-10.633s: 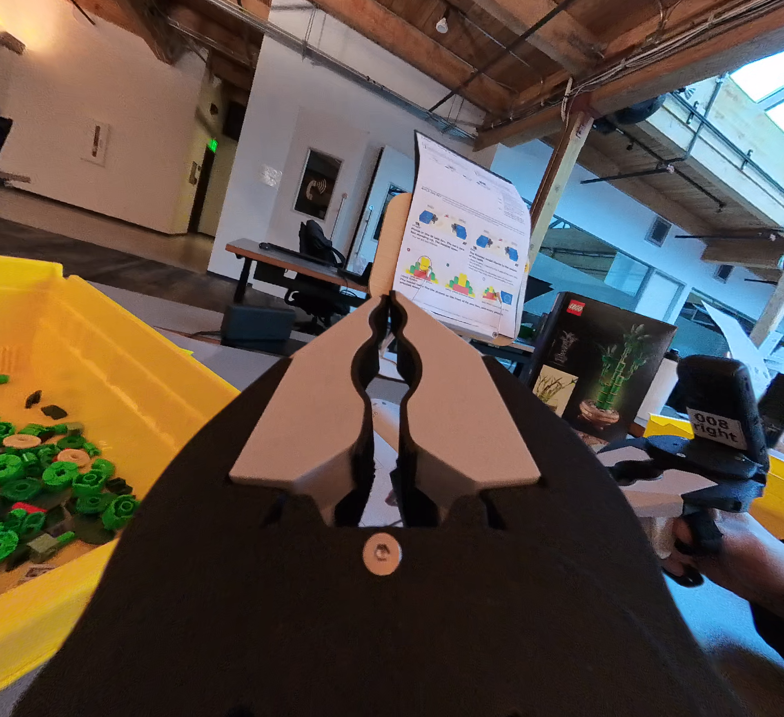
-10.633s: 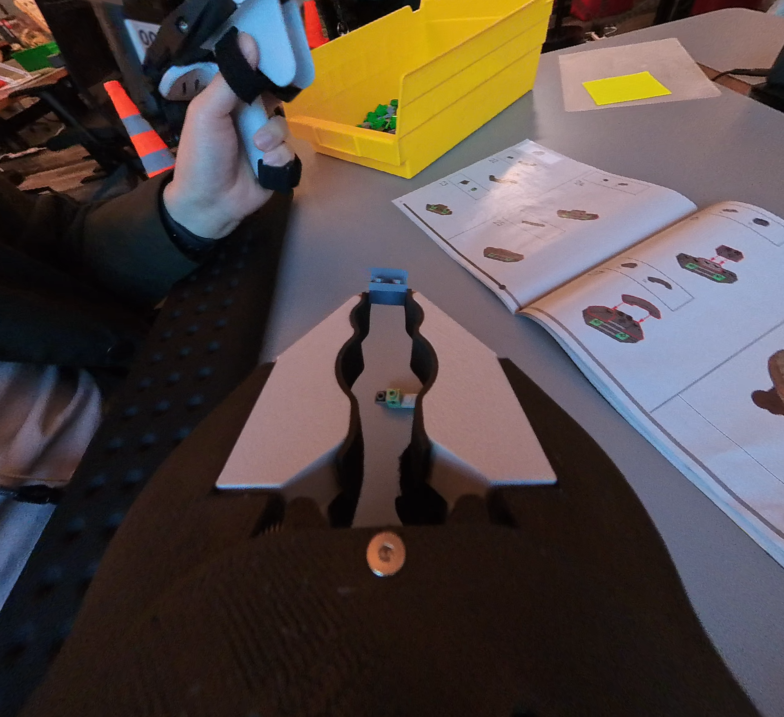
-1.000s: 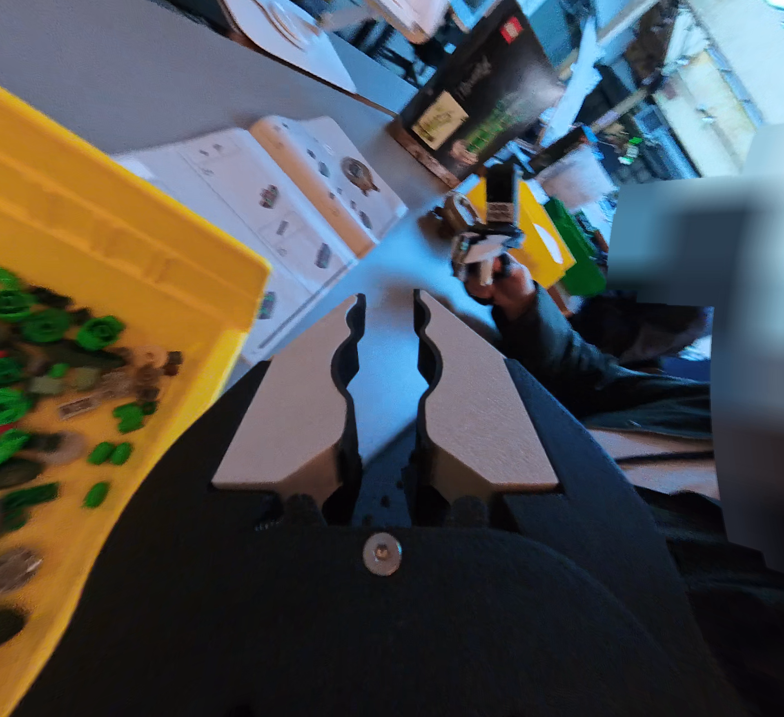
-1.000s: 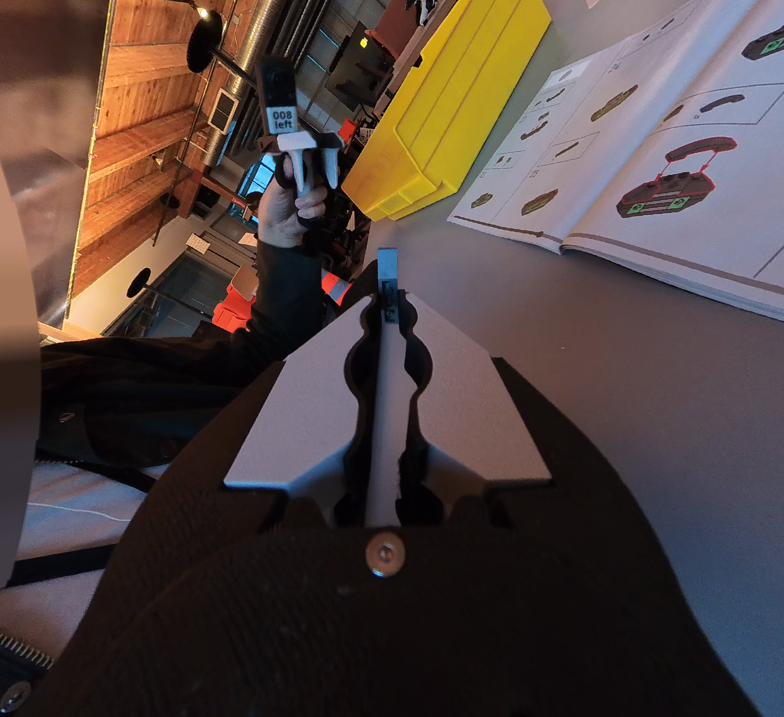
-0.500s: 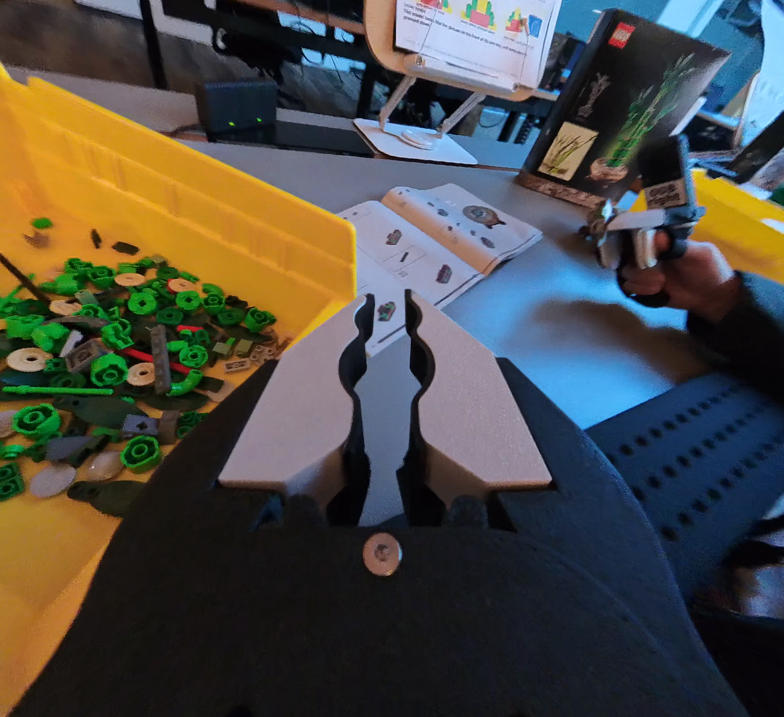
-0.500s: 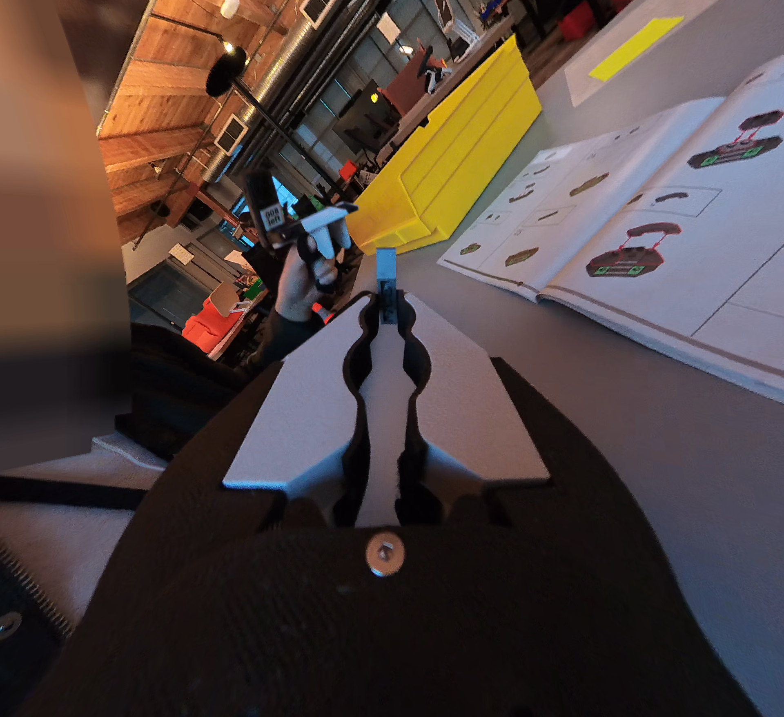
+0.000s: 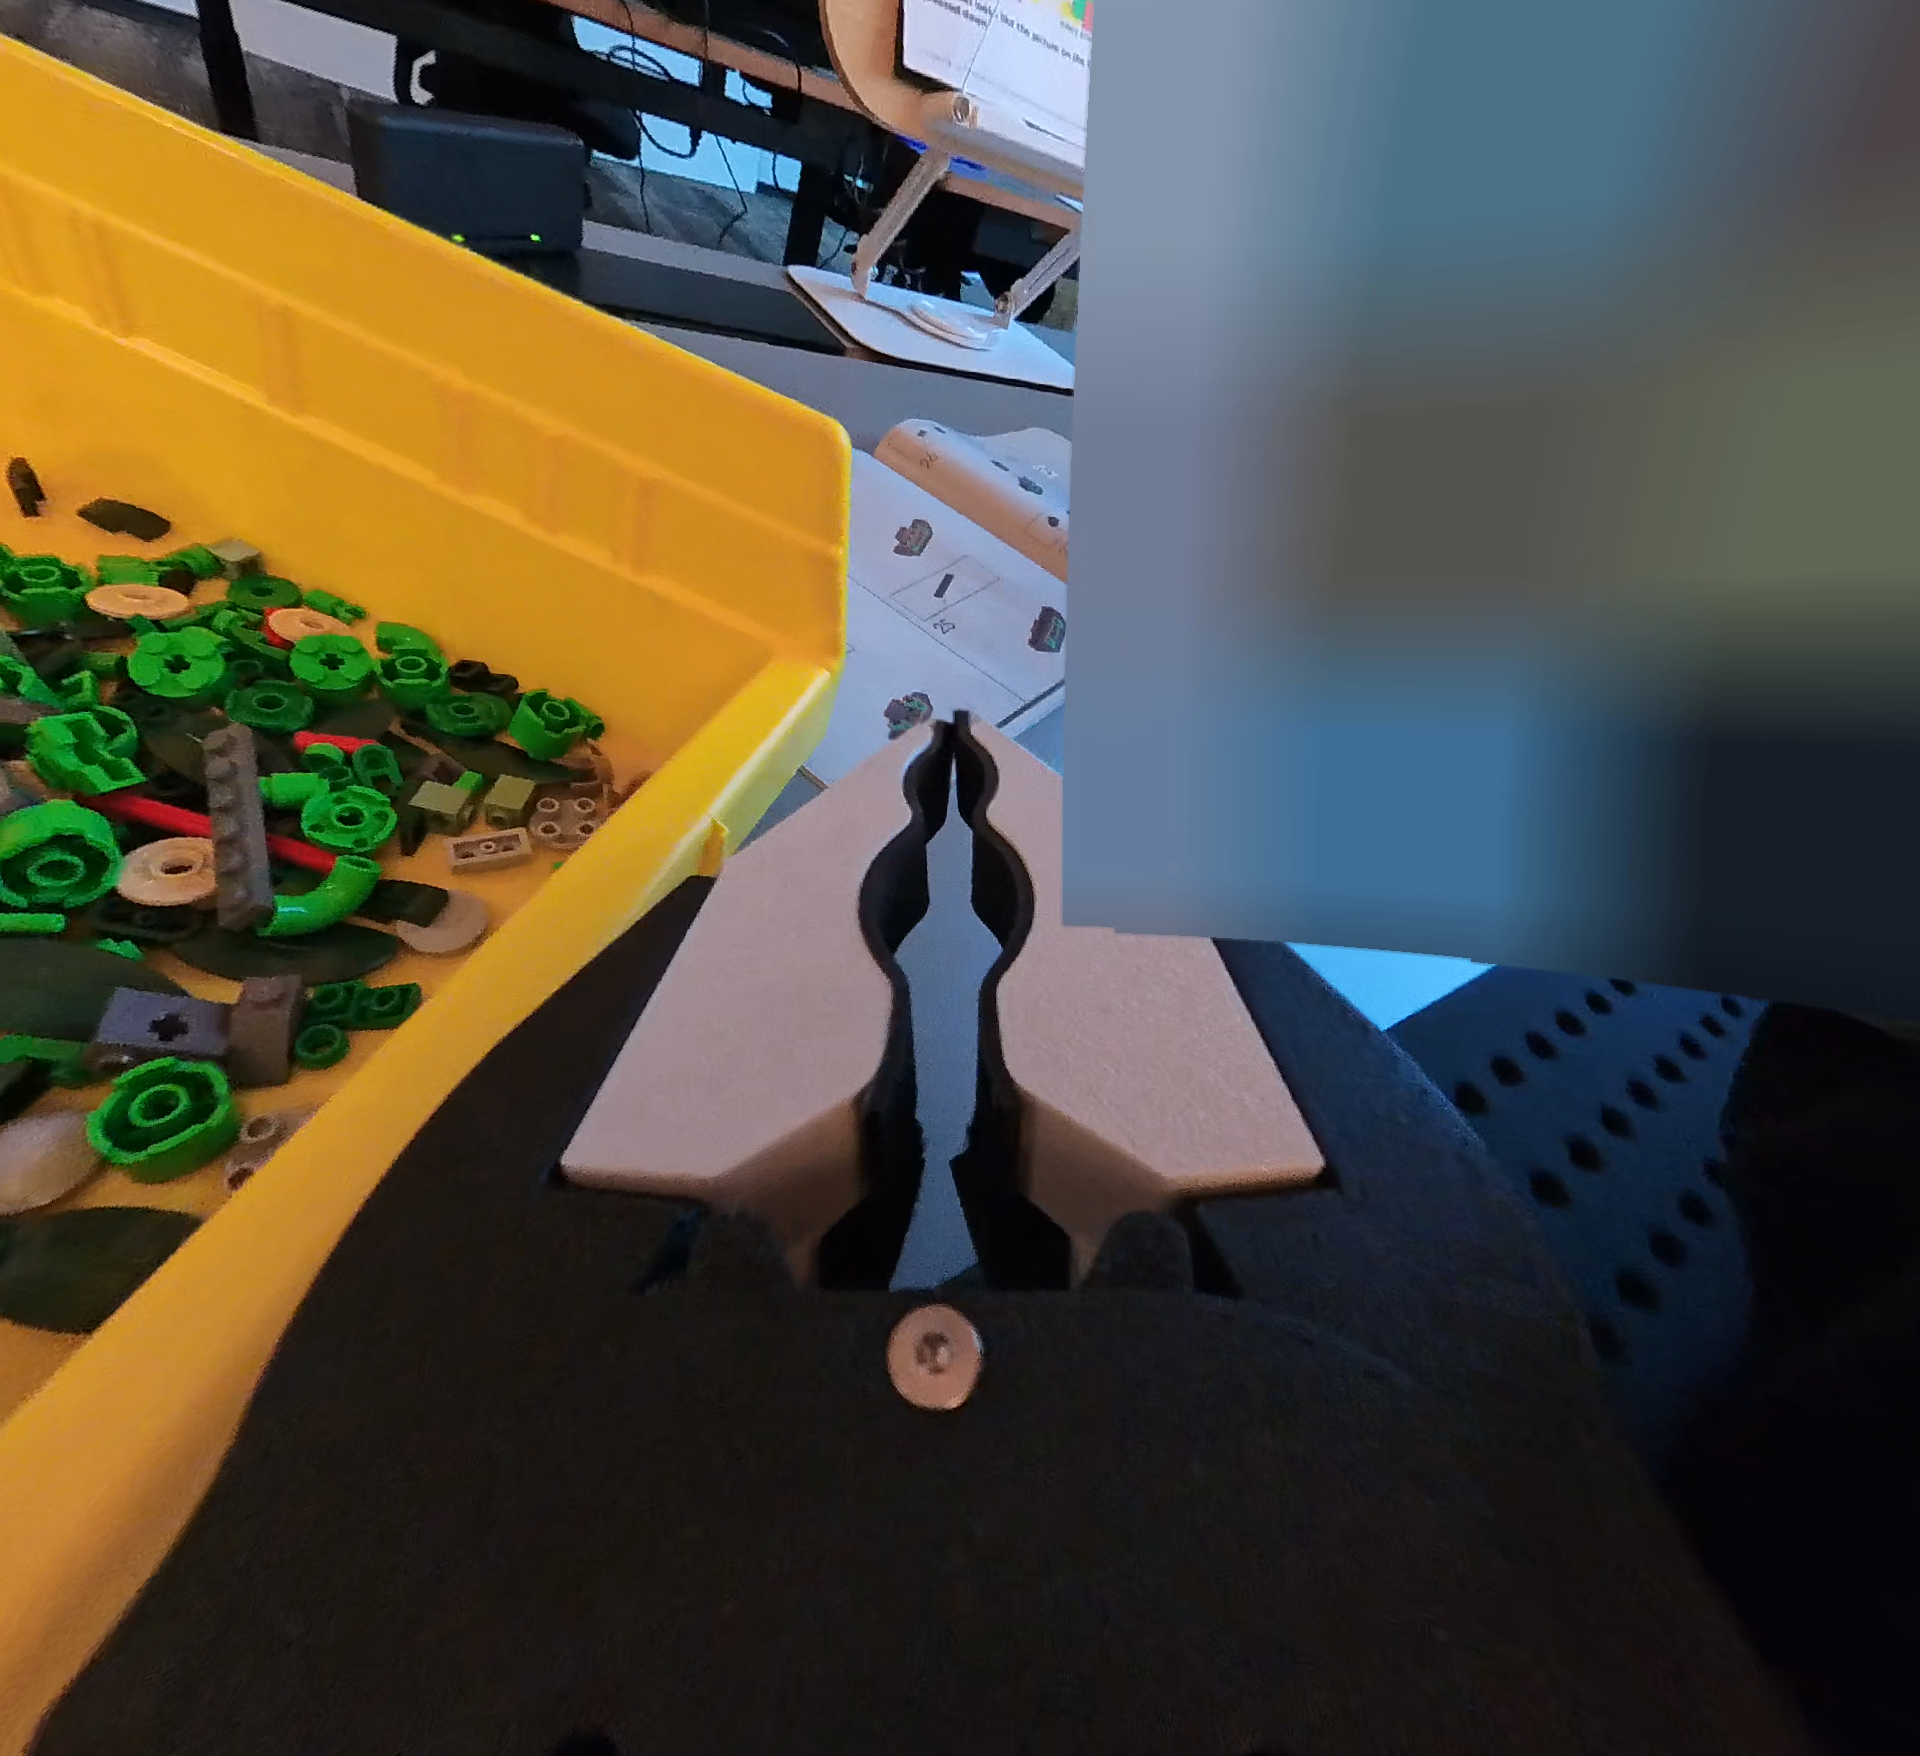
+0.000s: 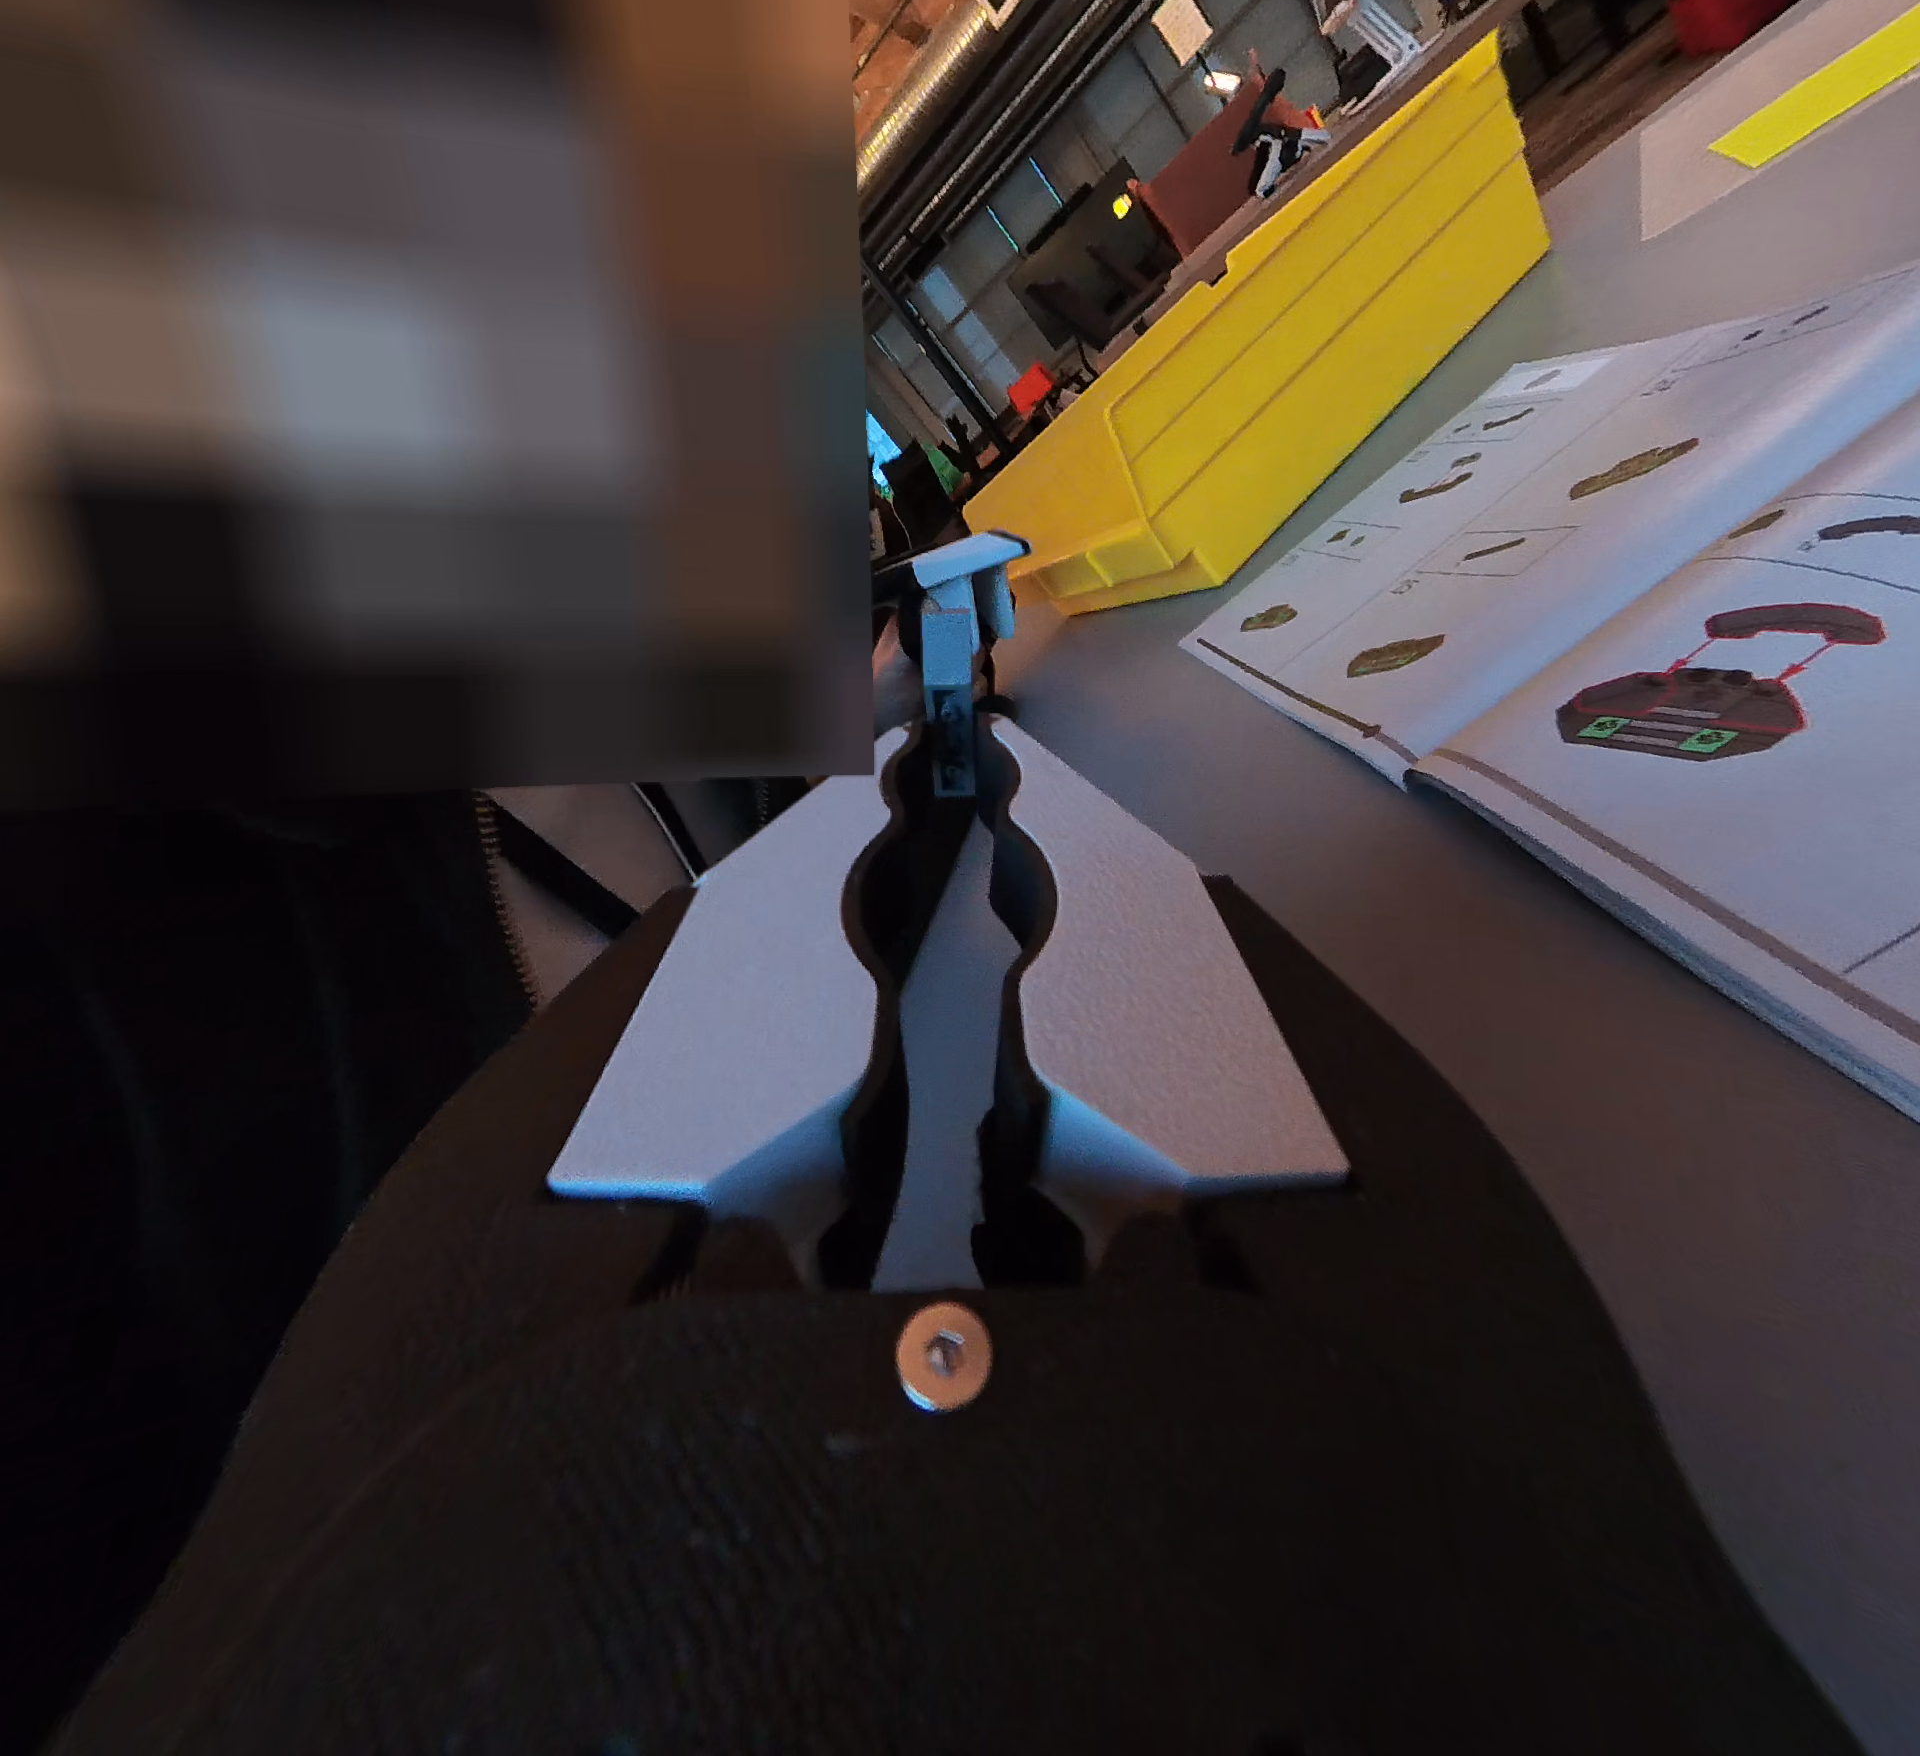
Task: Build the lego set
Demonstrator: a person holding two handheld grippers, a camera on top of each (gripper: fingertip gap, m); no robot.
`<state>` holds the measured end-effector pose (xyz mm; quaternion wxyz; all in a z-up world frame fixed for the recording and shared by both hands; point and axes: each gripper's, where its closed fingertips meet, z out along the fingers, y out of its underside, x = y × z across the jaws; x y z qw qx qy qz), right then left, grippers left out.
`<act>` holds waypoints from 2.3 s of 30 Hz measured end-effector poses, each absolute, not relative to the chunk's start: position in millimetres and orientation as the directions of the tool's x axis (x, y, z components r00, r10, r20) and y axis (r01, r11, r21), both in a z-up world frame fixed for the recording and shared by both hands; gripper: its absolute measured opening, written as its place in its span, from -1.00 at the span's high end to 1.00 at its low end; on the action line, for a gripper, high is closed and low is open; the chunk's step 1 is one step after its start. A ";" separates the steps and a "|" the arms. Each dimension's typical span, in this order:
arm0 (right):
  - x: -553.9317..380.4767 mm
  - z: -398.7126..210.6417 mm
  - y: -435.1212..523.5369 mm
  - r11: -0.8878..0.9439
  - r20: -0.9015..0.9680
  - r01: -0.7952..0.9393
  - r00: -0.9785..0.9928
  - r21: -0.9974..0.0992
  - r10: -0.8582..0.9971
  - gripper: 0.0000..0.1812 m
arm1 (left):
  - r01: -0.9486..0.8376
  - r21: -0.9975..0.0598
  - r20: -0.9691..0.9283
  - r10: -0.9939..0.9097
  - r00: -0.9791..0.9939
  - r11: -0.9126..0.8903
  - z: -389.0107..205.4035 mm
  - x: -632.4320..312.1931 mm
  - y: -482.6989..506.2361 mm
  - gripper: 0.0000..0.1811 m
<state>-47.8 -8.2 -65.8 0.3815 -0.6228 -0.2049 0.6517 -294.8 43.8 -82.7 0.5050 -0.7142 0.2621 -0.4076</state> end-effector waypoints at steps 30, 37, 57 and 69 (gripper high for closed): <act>-187.1 -3.9 -65.1 -0.602 -0.594 -0.011 0.173 -0.799 0.785 0.93 | -0.019 -0.802 0.593 -0.794 -0.135 -0.597 13.2 -175.1 -67.7 0.82; -179.1 -1.9 -75.4 -0.601 -0.594 0.001 0.153 -0.799 0.790 0.94 | -0.023 -0.842 0.538 -0.835 -0.113 -0.539 11.8 -161.5 -73.0 0.93; -149.3 -8.1 -50.1 -0.650 -0.659 -0.113 0.110 -0.752 0.744 0.94 | -0.105 -0.838 0.543 -0.836 -0.075 -0.535 -10.4 -142.3 -57.6 0.93; -123.6 -18.0 -36.9 -0.694 -0.724 -0.210 0.135 -0.688 0.677 0.94 | 0.208 -0.763 0.623 -0.782 -0.015 -0.612 11.5 -181.3 -6.2 0.94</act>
